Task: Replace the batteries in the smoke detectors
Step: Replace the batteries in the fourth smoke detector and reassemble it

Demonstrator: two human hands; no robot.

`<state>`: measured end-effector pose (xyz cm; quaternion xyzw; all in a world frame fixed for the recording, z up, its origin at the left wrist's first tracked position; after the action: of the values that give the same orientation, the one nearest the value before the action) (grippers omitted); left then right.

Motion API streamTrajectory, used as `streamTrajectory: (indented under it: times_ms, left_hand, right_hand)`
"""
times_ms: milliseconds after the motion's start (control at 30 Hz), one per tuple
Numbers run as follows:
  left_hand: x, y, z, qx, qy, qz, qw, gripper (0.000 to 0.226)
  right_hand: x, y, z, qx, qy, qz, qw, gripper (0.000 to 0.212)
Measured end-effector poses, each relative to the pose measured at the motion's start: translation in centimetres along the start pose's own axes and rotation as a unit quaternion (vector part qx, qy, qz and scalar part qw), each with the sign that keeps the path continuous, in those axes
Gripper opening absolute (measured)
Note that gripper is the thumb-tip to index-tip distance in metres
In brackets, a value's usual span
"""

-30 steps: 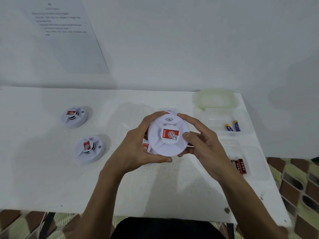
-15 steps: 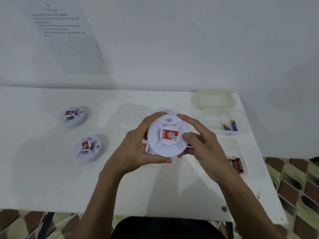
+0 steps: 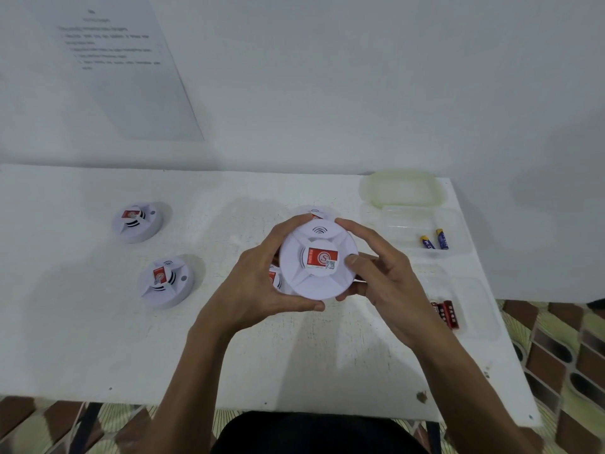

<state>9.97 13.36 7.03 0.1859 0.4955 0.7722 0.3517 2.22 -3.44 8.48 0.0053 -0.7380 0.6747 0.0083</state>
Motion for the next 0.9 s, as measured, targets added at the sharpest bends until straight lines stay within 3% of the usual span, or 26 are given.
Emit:
streamTrajectory:
  times_ms: [233, 400, 900]
  left_hand:
    - [-0.1, 0.1, 0.0, 0.007, 0.003, -0.014, 1.0, 0.094]
    - [-0.1, 0.1, 0.0, 0.012, 0.001, -0.008, 1.0, 0.09]
    - [0.0, 2.0, 0.1, 0.035, -0.029, -0.017, 0.999, 0.093]
  right_hand:
    - [0.2, -0.4, 0.2, 0.059, -0.044, -0.01, 0.997, 0.051]
    - [0.5, -0.6, 0.2, 0.109, -0.102, -0.028, 0.988, 0.087]
    - [0.4, -0.5, 0.6, 0.085, -0.091, -0.027, 0.992, 0.086]
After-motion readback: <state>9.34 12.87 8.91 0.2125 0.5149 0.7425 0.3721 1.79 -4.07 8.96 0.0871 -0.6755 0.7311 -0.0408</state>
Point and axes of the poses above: each hand's wrist, its own x-axis away from the middle knuckle, its own z-axis out of the back of the hand, y = z × x, the point moved 4 cm from there along -x, towards the middle knuckle, and after that the axes turned 5 degrees about -y, right-handed, at the moved point
